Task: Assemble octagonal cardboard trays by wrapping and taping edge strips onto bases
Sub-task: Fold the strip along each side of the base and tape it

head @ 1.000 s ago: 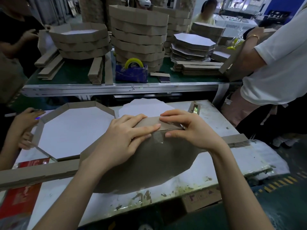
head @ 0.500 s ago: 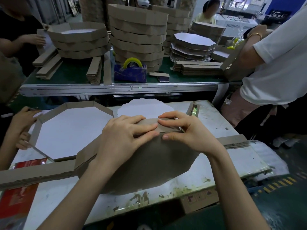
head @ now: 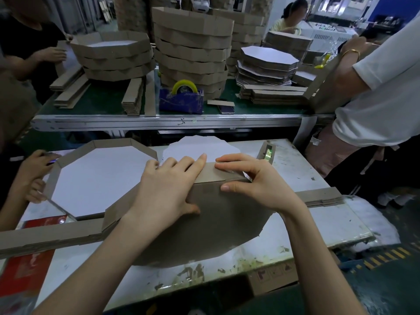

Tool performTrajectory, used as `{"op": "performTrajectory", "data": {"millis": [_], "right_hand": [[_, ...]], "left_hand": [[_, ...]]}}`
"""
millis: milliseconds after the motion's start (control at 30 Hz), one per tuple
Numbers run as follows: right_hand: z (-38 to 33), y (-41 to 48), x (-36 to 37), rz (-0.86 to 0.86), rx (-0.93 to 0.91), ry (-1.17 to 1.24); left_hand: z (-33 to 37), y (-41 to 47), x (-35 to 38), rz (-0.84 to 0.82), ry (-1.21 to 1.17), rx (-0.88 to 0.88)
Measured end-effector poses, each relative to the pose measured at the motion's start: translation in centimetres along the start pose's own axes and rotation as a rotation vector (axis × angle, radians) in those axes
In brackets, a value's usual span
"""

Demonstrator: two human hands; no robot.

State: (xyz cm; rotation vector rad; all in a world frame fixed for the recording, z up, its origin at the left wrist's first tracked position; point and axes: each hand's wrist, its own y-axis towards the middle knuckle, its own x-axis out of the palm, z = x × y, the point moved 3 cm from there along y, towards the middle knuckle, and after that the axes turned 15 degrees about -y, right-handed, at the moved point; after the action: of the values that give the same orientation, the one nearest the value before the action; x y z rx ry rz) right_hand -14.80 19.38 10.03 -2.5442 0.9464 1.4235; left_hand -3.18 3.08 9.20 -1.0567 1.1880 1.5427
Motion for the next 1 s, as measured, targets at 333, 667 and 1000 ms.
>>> {"op": "performTrajectory", "data": {"millis": [333,667,1000], "right_hand": [[2.2,-0.4,-0.7,-0.015,0.24,0.28],[0.8,1.5,-4.0,-0.188,0.101,-0.071],[-3.2,3.3,-0.1,-0.221,0.032,-0.199]], "left_hand": [[2.9,2.2,-0.3,0.044,-0.178,0.099],[-2.8,-2.8,0.6,0.135,-0.685,-0.088],[-2.2,-3.1,-0.9,0.205,-0.623,-0.014]]}}
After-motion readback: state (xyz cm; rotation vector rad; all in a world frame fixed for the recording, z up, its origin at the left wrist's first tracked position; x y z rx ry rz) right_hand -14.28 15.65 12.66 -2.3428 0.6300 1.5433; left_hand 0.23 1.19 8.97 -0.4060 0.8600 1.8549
